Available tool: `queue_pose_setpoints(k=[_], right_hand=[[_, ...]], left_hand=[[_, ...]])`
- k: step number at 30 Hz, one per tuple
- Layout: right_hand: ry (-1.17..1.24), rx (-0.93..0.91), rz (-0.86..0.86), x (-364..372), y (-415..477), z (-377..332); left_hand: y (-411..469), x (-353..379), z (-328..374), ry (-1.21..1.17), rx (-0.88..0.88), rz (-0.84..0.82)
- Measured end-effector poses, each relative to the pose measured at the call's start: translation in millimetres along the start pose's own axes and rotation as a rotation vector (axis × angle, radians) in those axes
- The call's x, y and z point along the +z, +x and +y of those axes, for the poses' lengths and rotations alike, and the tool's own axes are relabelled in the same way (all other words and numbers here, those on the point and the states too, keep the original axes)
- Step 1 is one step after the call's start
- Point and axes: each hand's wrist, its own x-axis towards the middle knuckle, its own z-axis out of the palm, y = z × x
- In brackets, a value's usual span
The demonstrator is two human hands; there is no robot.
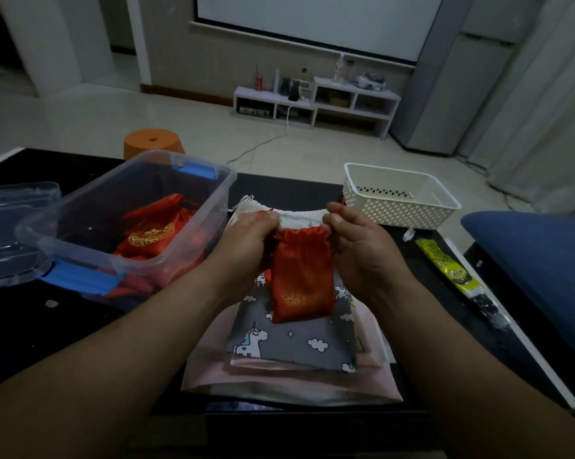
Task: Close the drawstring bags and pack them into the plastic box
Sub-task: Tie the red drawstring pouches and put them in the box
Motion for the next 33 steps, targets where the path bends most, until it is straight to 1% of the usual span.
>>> queue_pose_setpoints(k=[2,6,10,13,25,30,33], right_hand=[[0.076,0.064,0.017,-2,0,2],[0.005,0.137,0.106,-8,1,9],[-0.008,0.108,0.188,-9,3,10],[0.012,0.108,0.232,-8,3,8],[0.068,0.118,0.442,-22,7,11],[0.125,0.158,0.551,-33,16,17],[0.120,0.160,0.604,-37,19,19]], left_hand=[[2,-3,-2,-0.068,-0.036,0.065],[6,-3,-10,-0.168,-0.073,0.176],[11,-6,-11,-0.195,-0.058,0.234],[17,-11,-8,-0.272,-0.060,0.278],[18,-23,-13,-0.479,-0.188,0.405],[21,-25,-21,-0.475,-0.218,0.481],[25,-22,-28,-0.479,-0.205,0.510]])
